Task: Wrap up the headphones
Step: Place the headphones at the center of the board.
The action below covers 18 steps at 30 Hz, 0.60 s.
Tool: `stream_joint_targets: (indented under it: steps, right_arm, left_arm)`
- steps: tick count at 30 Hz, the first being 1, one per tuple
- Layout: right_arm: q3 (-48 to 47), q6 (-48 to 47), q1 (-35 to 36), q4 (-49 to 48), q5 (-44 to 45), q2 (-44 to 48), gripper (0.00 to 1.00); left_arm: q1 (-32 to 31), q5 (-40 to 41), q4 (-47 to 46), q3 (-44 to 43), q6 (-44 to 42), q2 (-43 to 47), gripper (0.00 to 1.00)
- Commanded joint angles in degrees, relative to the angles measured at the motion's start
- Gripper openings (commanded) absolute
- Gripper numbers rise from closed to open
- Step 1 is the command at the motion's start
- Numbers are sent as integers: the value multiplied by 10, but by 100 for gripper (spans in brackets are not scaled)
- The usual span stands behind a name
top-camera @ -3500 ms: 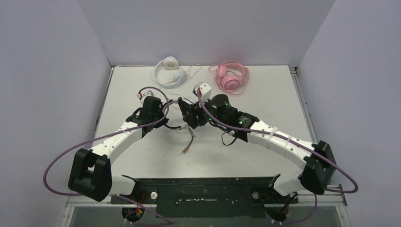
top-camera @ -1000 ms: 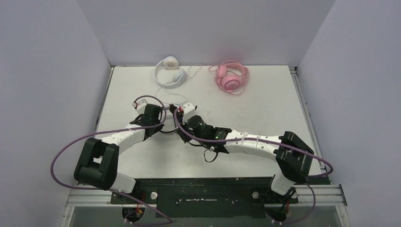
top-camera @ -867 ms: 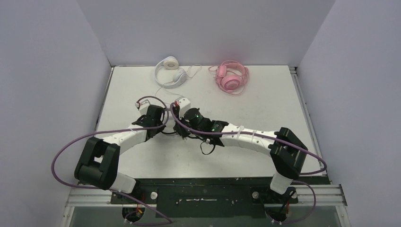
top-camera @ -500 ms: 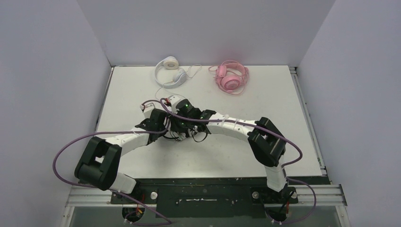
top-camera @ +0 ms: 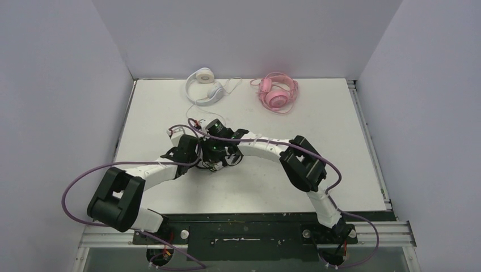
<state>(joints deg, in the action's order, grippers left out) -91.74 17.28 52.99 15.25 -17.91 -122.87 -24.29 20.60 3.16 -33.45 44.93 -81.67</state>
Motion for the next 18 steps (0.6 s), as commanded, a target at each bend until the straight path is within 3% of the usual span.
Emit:
stream_joint_targets:
  steps: [1,5,11,18]
  right_arm:
    - [-28,37,-19,-11,11,-40,0]
    - [-30,75,-42,-30,-37,-64,0]
    - [-54,97,-55,-31,-69,-96,0]
    - [-79,110,-67,-13,-81,-112,0]
  left_arm:
    - [-7,-52,-83,10,19,55,0]
    - [-6,-70,-114,34,21,75,1]
    - [-4,-106,-153,59,21,98,18]
    - [2,-136,-127,64,27,127,34]
